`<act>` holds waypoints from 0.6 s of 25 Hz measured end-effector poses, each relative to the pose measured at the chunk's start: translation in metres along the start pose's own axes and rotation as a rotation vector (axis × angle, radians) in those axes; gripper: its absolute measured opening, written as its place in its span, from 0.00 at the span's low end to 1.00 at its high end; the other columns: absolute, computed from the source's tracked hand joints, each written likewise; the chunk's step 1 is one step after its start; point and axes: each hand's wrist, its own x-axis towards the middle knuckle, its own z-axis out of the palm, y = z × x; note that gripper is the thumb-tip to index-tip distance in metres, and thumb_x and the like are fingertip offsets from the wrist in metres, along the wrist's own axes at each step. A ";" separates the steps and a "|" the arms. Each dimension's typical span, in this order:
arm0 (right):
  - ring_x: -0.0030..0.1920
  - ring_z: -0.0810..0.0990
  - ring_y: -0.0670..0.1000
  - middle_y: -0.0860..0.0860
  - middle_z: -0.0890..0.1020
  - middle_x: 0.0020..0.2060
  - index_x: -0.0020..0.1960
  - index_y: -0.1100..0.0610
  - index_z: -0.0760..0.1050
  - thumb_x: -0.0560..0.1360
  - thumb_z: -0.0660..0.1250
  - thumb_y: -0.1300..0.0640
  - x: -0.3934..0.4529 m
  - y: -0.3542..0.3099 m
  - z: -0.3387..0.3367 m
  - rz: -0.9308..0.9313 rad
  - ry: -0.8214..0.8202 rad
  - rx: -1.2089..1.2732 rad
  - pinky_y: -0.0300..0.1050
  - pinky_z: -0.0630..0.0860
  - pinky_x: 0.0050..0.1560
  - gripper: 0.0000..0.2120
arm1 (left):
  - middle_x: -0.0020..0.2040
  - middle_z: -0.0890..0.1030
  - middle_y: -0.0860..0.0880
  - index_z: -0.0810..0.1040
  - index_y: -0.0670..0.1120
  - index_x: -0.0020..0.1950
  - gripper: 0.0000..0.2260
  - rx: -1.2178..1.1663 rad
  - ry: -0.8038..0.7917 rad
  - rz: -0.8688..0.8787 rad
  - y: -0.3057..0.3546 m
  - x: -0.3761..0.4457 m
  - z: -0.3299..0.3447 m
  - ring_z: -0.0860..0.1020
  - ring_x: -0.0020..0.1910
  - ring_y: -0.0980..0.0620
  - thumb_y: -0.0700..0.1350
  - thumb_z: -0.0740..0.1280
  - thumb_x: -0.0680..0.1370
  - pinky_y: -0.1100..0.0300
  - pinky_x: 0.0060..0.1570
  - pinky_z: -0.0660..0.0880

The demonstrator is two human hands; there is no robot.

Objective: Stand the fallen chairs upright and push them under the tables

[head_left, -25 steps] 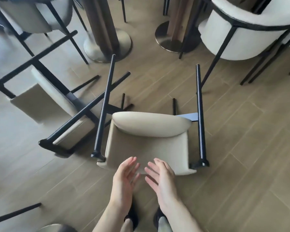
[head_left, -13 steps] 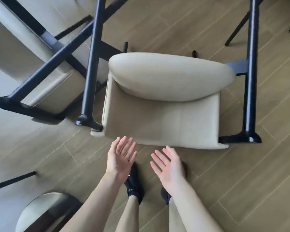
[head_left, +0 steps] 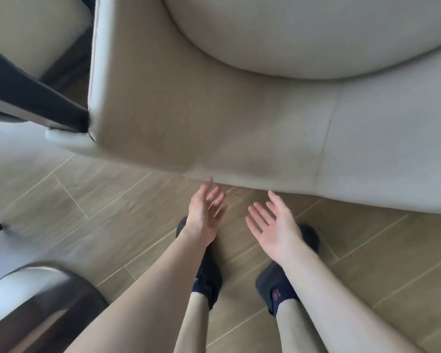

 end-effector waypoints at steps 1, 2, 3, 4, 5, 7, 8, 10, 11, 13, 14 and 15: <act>0.59 0.81 0.54 0.56 0.80 0.59 0.71 0.56 0.68 0.74 0.75 0.50 0.017 -0.001 -0.003 0.008 0.005 0.010 0.51 0.80 0.50 0.30 | 0.66 0.78 0.48 0.66 0.50 0.75 0.28 0.014 0.037 0.022 -0.005 0.018 -0.004 0.80 0.59 0.50 0.53 0.72 0.78 0.54 0.59 0.76; 0.60 0.81 0.54 0.56 0.80 0.60 0.71 0.56 0.68 0.73 0.76 0.50 0.035 -0.002 -0.007 0.014 0.012 0.016 0.51 0.80 0.50 0.32 | 0.65 0.76 0.47 0.60 0.51 0.78 0.34 0.024 0.078 0.052 -0.009 0.037 -0.007 0.80 0.61 0.48 0.52 0.74 0.77 0.52 0.61 0.77; 0.61 0.80 0.55 0.56 0.79 0.61 0.72 0.56 0.68 0.71 0.77 0.50 0.053 -0.004 -0.011 0.012 0.031 0.025 0.52 0.80 0.51 0.33 | 0.65 0.75 0.47 0.55 0.53 0.80 0.40 0.043 0.120 0.091 -0.010 0.055 -0.009 0.79 0.63 0.46 0.51 0.75 0.75 0.50 0.63 0.76; 0.61 0.79 0.55 0.56 0.77 0.62 0.72 0.55 0.68 0.70 0.78 0.49 0.068 -0.008 -0.016 -0.008 0.065 0.036 0.52 0.80 0.53 0.35 | 0.65 0.73 0.47 0.51 0.56 0.80 0.44 0.058 0.155 0.139 -0.007 0.071 -0.011 0.77 0.65 0.45 0.50 0.77 0.74 0.48 0.66 0.75; 0.62 0.78 0.55 0.55 0.75 0.64 0.71 0.53 0.68 0.68 0.79 0.47 0.082 -0.016 -0.022 -0.049 0.118 0.047 0.52 0.80 0.55 0.37 | 0.66 0.72 0.46 0.48 0.57 0.80 0.47 0.063 0.181 0.197 0.000 0.083 -0.013 0.76 0.67 0.45 0.50 0.78 0.73 0.49 0.67 0.74; 0.65 0.76 0.53 0.51 0.71 0.67 0.74 0.50 0.64 0.62 0.80 0.41 0.105 -0.038 -0.036 -0.189 0.239 0.131 0.51 0.79 0.58 0.46 | 0.69 0.73 0.48 0.50 0.54 0.78 0.49 0.101 0.184 0.339 0.017 0.106 -0.020 0.75 0.69 0.47 0.50 0.81 0.69 0.54 0.64 0.73; 0.67 0.74 0.52 0.49 0.71 0.68 0.76 0.49 0.62 0.59 0.81 0.40 0.114 -0.050 -0.044 -0.267 0.274 0.162 0.51 0.77 0.60 0.51 | 0.69 0.74 0.50 0.53 0.52 0.76 0.48 0.151 0.156 0.413 0.026 0.115 -0.025 0.75 0.69 0.50 0.51 0.81 0.66 0.55 0.62 0.73; 0.73 0.68 0.51 0.45 0.72 0.70 0.74 0.48 0.65 0.57 0.81 0.43 0.126 -0.068 -0.059 -0.371 0.231 0.129 0.52 0.73 0.64 0.49 | 0.68 0.76 0.52 0.59 0.50 0.75 0.45 0.262 0.065 0.502 0.036 0.127 -0.037 0.76 0.67 0.55 0.51 0.80 0.63 0.56 0.65 0.71; 0.75 0.66 0.51 0.45 0.72 0.70 0.73 0.47 0.68 0.58 0.80 0.44 0.130 -0.072 -0.063 -0.380 0.176 0.104 0.54 0.71 0.68 0.46 | 0.68 0.78 0.53 0.62 0.50 0.75 0.44 0.277 0.019 0.524 0.037 0.130 -0.041 0.76 0.66 0.57 0.51 0.79 0.63 0.57 0.66 0.71; 0.73 0.68 0.50 0.45 0.74 0.69 0.70 0.47 0.72 0.60 0.79 0.46 0.139 -0.072 -0.070 -0.376 0.107 0.101 0.56 0.67 0.72 0.40 | 0.68 0.78 0.54 0.66 0.51 0.75 0.44 0.227 -0.061 0.503 0.034 0.135 -0.042 0.76 0.67 0.57 0.53 0.78 0.61 0.56 0.67 0.71; 0.70 0.72 0.49 0.46 0.76 0.67 0.67 0.47 0.74 0.62 0.78 0.47 0.142 -0.072 -0.071 -0.380 0.082 0.124 0.56 0.67 0.72 0.35 | 0.69 0.78 0.53 0.67 0.52 0.75 0.44 0.195 -0.079 0.481 0.031 0.136 -0.041 0.76 0.68 0.55 0.54 0.78 0.60 0.54 0.68 0.72; 0.66 0.75 0.48 0.46 0.79 0.64 0.64 0.48 0.76 0.65 0.78 0.48 0.146 -0.072 -0.071 -0.386 0.047 0.148 0.56 0.69 0.71 0.29 | 0.70 0.78 0.52 0.69 0.52 0.74 0.43 0.167 -0.082 0.473 0.030 0.138 -0.039 0.76 0.69 0.53 0.54 0.78 0.60 0.52 0.67 0.73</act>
